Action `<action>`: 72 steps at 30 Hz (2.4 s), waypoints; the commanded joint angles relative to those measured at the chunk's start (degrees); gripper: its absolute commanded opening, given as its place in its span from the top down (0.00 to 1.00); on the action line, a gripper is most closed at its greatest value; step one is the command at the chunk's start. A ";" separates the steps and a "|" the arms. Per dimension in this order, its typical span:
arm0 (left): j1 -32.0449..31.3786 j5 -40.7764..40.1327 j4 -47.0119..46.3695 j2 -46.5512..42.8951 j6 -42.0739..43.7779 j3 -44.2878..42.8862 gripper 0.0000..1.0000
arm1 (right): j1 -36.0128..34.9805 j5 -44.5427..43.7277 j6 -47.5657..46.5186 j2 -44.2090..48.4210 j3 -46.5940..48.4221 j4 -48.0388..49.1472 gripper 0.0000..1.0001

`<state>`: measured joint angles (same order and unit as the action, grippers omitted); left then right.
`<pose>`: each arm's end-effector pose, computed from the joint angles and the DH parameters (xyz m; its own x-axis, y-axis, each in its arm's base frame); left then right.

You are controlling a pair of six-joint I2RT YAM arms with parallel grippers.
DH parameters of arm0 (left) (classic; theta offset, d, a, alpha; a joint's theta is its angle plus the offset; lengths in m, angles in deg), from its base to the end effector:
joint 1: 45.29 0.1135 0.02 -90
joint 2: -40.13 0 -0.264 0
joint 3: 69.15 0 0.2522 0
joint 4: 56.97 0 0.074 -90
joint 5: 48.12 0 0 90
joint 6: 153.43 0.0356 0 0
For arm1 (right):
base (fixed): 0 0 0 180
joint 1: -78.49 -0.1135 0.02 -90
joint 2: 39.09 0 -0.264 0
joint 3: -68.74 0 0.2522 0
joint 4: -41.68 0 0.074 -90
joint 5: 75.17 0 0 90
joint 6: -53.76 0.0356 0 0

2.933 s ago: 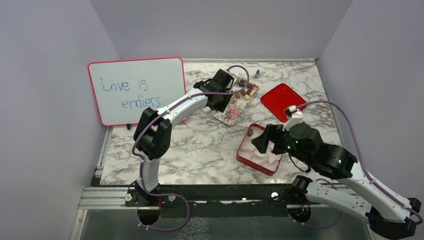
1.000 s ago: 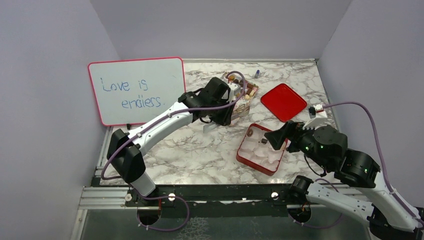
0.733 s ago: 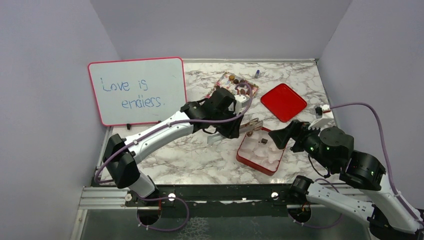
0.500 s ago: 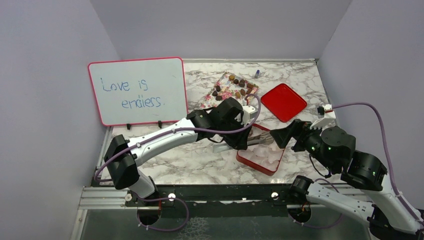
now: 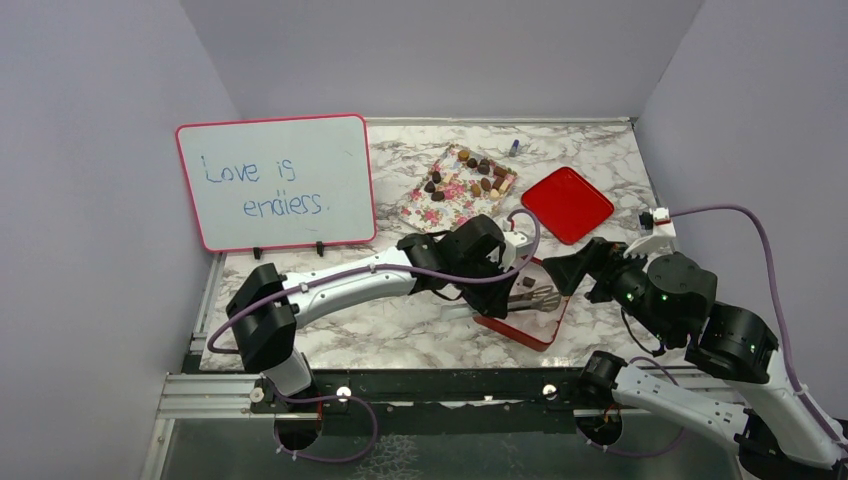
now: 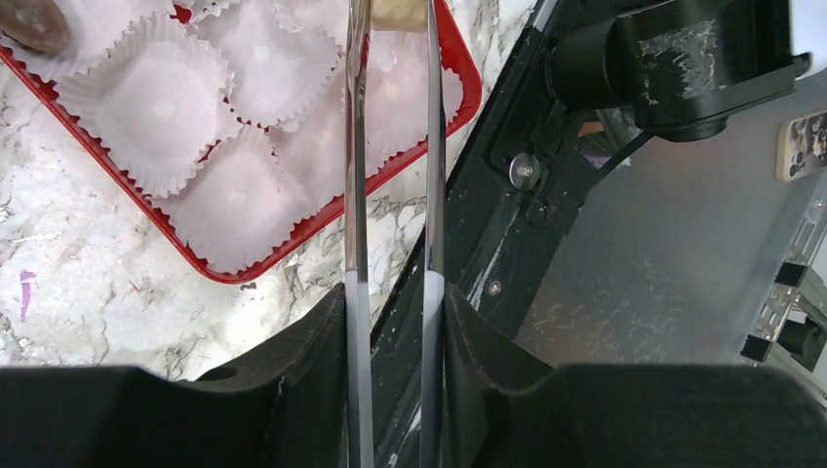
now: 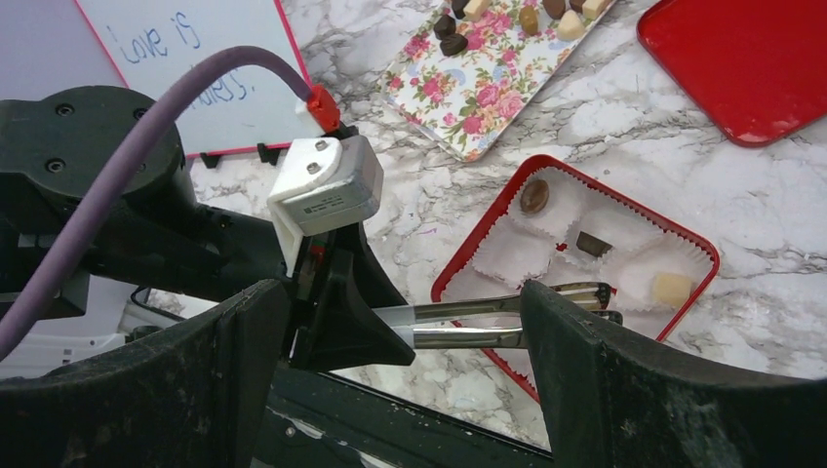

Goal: Pack the chocolate

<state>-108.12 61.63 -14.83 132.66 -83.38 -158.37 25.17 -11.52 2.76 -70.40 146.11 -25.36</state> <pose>0.1532 -0.3247 0.2861 -0.6285 0.5213 -0.5773 0.7778 0.4221 -0.4657 0.0535 0.0454 0.3944 -0.4627 0.3229 -0.8256 -0.2315 0.8550 0.4641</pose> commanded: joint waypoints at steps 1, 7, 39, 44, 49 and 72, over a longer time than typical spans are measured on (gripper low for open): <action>-0.62 -0.63 -3.34 1.19 -0.53 0.58 0.70 | -0.47 -1.43 0.88 0.97 1.34 -1.04 0.07; -0.89 -1.42 -3.58 3.54 -0.06 0.23 0.69 | -0.45 -1.25 1.12 1.58 1.34 -1.02 0.07; -0.95 -3.94 -3.67 3.54 1.25 -2.80 0.60 | -0.40 0.04 1.69 0.58 0.08 -0.21 0.07; -0.89 -6.88 -2.69 0.45 0.70 -3.15 0.60 | -0.44 -0.11 1.56 0.98 -0.04 0.58 0.07; -0.48 -12.41 0.38 -1.55 0.70 -5.31 0.61 | -0.44 0.76 0.65 -0.29 1.98 0.71 0.07; 16.35 -29.34 10.23 4.60 4.55 -14.86 0.62 | -0.44 3.08 1.56 0.30 0.21 1.34 0.07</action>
<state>-93.70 37.39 -4.38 133.52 -80.52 -168.91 25.17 -10.32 3.81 -70.79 147.18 -25.08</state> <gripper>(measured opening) 0.400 0.930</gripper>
